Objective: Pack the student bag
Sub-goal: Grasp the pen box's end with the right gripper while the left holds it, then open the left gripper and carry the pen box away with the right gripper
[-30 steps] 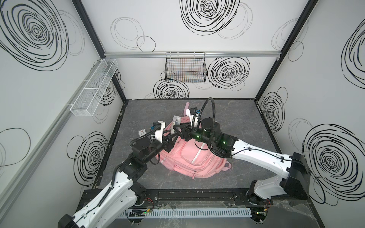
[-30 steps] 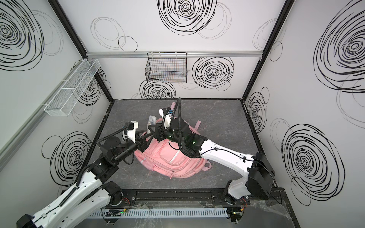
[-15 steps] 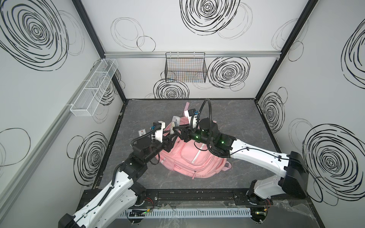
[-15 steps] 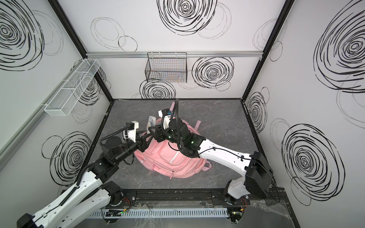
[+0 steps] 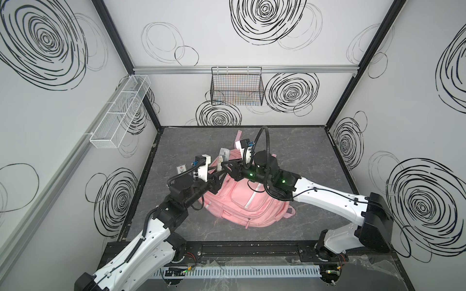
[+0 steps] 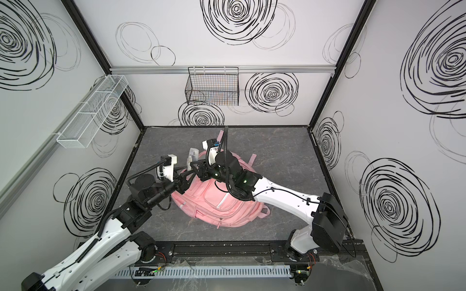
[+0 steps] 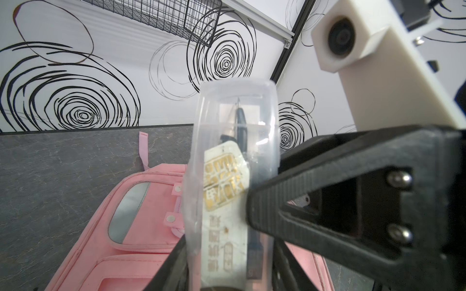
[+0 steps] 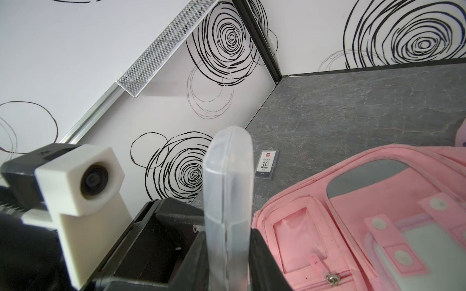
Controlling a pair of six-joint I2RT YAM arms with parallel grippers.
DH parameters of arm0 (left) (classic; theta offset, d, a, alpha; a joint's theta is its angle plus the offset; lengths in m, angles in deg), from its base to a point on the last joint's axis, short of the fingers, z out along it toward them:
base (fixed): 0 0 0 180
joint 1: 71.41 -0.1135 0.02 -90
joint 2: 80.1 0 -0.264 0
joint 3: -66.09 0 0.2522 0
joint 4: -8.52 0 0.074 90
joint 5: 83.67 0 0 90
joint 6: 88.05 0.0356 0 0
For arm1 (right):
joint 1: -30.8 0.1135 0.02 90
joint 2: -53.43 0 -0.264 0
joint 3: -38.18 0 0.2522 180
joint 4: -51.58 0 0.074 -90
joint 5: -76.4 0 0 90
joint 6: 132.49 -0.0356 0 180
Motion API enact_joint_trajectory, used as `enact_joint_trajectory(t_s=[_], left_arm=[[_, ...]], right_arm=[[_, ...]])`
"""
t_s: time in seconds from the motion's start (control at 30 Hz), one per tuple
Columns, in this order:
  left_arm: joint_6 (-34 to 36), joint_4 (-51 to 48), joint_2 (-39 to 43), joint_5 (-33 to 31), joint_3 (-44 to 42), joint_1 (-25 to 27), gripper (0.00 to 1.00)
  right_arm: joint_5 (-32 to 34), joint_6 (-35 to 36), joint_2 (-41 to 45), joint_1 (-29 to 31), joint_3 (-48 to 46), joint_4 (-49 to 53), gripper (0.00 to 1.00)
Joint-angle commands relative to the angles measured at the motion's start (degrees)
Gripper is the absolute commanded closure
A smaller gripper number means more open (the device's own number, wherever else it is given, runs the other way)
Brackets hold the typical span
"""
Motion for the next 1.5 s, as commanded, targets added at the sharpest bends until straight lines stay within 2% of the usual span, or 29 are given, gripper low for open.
enact_joint_trajectory(t_s=[0.0,0.23,0.43,0.57,0.67,0.93,1.13,1.47], left_arm=[[1.1,3.0,0.4,-0.2,0.6,0.3,0.54],[0.9,3.3,0.2,0.2,0.5,0.2,0.54],[1.6,3.2,1.0,-1.9,0.0,0.2,0.44],[2.0,3.4,1.7,-2.5,-0.4,0.2,0.32],[2.3,3.5,2.4,-2.5,-0.6,0.1,0.29],[3.0,4.2,4.9,-1.9,-1.3,-0.3,0.27],[2.8,5.9,6.2,0.3,-2.3,-2.7,0.25],[4.2,3.3,8.1,-5.4,-2.7,-3.8,0.25]], right_arm=[[-1.0,-0.5,-0.2,0.2,1.7,-1.3,0.73],[-0.8,-0.5,0.1,0.1,1.4,-1.8,0.77],[-0.2,-0.4,0.7,0.1,1.5,-2.0,0.77],[1.2,-0.3,1.6,0.1,0.6,-2.7,0.77],[2.6,-0.4,2.6,0.0,-0.4,-3.4,0.77],[4.7,-0.5,5.4,-1.7,-2.4,-4.7,0.77],[5.6,-0.2,8.2,-3.3,-3.8,-4.1,0.77],[4.1,-0.2,15.3,-8.5,-7.8,-0.9,0.78]])
